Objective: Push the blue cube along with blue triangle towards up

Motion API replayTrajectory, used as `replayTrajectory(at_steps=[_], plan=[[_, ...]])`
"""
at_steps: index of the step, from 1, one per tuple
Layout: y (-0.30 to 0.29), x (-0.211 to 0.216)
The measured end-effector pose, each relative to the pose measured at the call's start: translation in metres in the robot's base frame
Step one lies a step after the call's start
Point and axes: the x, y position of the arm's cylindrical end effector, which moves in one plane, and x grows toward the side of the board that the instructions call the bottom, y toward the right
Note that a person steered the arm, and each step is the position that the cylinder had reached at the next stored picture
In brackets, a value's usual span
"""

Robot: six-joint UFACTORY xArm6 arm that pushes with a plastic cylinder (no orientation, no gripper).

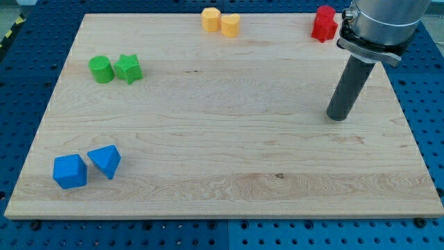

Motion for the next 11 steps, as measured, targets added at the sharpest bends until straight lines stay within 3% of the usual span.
replayTrajectory(at_steps=[1, 3, 5, 7, 11], plan=[[0.0, 0.0], [-0.073, -0.071], [-0.226, -0.144], [-0.391, -0.152], [-0.439, -0.111]])
